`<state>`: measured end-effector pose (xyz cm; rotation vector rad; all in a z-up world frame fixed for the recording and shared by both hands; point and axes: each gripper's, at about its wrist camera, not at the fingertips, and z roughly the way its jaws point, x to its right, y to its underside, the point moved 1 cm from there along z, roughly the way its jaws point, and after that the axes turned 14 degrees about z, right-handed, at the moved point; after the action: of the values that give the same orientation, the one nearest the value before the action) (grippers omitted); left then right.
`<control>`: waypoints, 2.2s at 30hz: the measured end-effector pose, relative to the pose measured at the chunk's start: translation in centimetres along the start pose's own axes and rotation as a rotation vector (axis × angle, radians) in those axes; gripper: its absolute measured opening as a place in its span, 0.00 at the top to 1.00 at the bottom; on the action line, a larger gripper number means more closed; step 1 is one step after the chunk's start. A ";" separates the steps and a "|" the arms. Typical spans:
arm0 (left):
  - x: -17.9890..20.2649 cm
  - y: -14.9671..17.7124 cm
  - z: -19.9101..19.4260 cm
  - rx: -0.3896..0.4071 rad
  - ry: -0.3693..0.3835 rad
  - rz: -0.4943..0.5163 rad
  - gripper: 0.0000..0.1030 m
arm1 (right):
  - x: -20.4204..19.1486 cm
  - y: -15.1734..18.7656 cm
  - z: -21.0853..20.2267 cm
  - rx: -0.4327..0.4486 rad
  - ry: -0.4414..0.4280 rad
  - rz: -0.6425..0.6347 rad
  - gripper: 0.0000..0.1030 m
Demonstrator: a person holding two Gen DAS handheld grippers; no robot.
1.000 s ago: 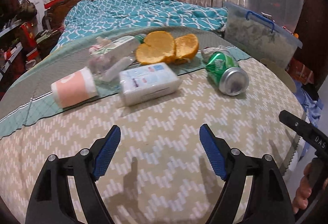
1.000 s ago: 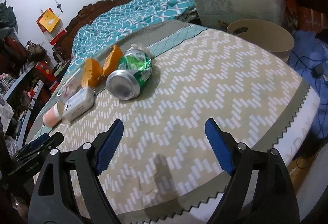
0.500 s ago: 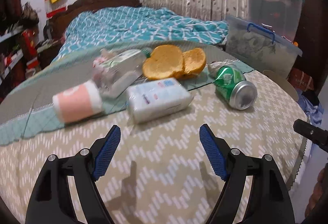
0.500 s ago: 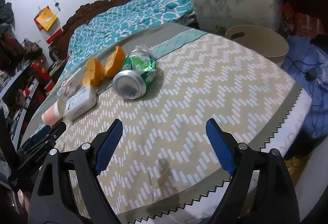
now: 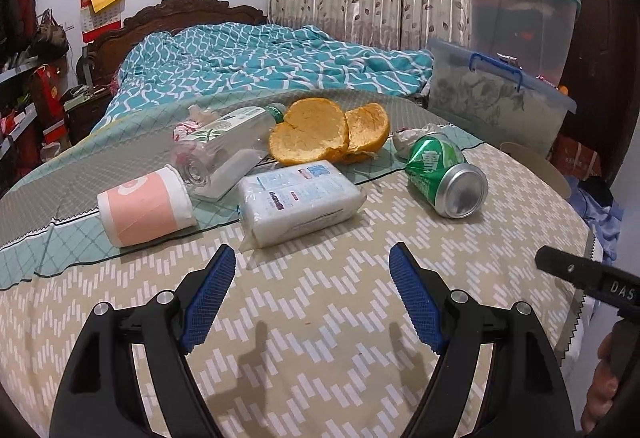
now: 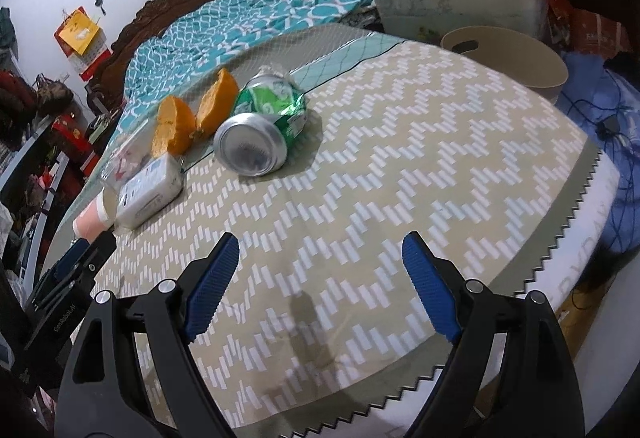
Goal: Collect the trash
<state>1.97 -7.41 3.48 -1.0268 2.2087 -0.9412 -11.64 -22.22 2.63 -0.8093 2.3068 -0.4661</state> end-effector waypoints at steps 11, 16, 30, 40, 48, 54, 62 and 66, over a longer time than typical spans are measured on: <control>0.1 0.1 -0.5 0.014 -0.024 0.011 0.25 | 0.1 0.2 0.5 -0.006 0.000 0.008 0.19; 0.1 0.2 -0.6 0.017 -0.022 0.012 0.24 | 0.3 0.1 0.5 -0.002 0.006 0.012 0.19; 0.2 0.2 -0.4 0.014 -0.014 0.021 0.22 | 1.2 -0.3 0.3 0.028 0.038 0.034 0.19; 0.2 0.3 -0.4 0.014 -0.012 0.023 0.22 | 1.4 -0.3 0.4 0.022 0.036 0.040 0.19; 0.3 0.3 -0.2 0.007 -0.007 0.025 0.21 | 0.7 -0.3 -0.1 0.056 0.026 0.007 0.18; 0.1 0.3 -0.2 0.009 -0.004 0.019 0.17 | 0.7 -0.2 0.2 0.041 0.027 0.009 0.18; 0.0 0.3 -0.2 0.010 -0.004 0.018 0.17 | 0.5 -0.1 0.6 0.034 0.026 0.001 0.18; -0.1 0.2 -0.2 0.010 -0.002 0.017 0.17 | 0.3 0.0 0.8 0.027 0.026 -0.002 0.18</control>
<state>1.79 -7.14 3.45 -1.0026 2.2055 -0.9416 -11.30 -22.50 1.87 -0.7971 2.3188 -0.5108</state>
